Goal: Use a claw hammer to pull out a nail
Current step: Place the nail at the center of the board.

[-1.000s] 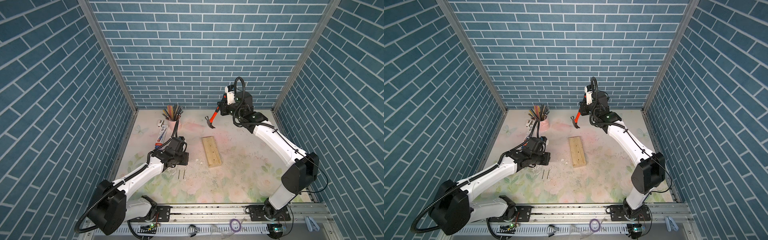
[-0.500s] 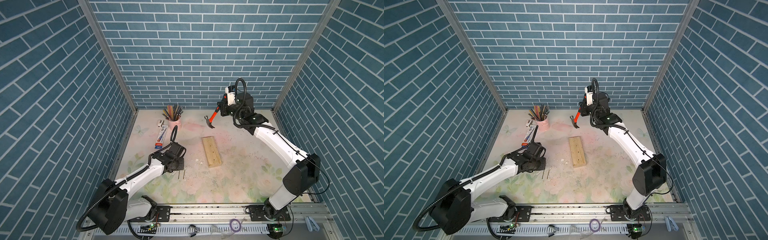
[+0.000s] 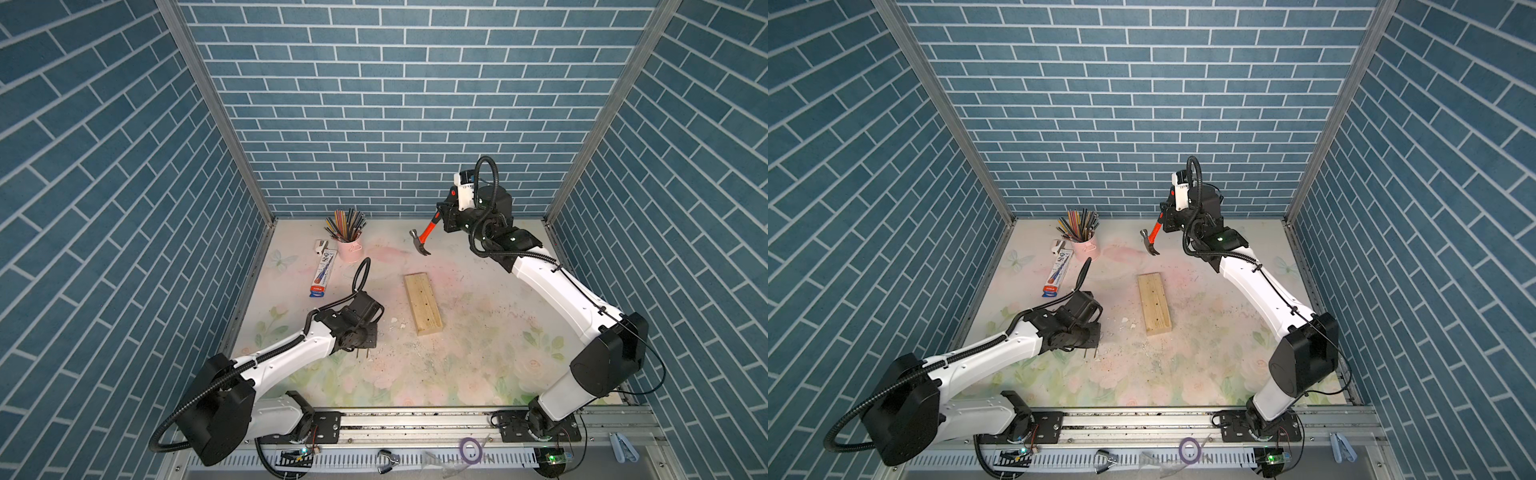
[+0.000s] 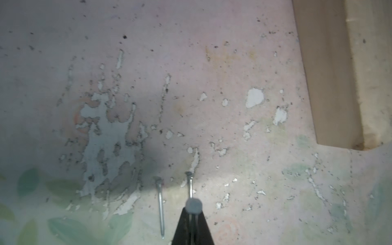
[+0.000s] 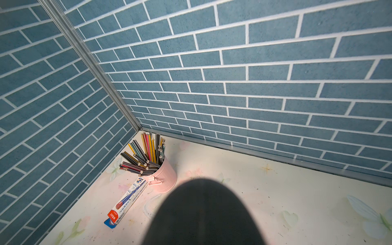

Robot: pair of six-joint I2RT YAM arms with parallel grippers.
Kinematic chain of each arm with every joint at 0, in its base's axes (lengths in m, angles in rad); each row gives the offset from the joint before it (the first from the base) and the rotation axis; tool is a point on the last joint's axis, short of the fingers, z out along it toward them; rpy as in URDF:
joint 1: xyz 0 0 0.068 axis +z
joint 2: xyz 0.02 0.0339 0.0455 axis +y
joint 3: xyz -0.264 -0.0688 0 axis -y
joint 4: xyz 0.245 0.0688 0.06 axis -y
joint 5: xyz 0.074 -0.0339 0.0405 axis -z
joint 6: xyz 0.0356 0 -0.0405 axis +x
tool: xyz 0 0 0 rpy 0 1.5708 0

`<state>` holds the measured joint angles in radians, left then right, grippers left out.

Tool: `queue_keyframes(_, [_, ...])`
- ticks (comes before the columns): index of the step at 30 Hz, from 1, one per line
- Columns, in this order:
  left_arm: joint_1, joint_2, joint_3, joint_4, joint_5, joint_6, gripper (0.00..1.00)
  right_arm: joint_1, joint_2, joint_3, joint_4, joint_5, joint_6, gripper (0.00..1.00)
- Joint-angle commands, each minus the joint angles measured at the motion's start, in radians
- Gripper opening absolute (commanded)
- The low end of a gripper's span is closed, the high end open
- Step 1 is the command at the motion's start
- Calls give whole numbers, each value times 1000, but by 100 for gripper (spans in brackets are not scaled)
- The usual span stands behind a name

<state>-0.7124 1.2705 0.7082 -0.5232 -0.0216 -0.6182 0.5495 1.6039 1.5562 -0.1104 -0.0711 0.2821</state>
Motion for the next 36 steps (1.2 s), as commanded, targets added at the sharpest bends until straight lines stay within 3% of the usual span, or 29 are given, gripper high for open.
queue_keyframes(1, [-43, 28, -15, 53, 19, -84, 0, 2, -70, -2, 115, 0, 19, 0])
queue_keyframes(6, [-106, 73, -49, 122, 42, -137, 0, 1, -80, -11, 114, 2, 18, 0])
queue_keyframes(14, [-179, 163, -18, 85, 5, -162, 0, 1, -95, -30, 121, 3, 25, 0])
queue_keyframes(36, [-184, 205, 18, -11, -66, -211, 6, -2, -100, -42, 133, 16, 12, 0])
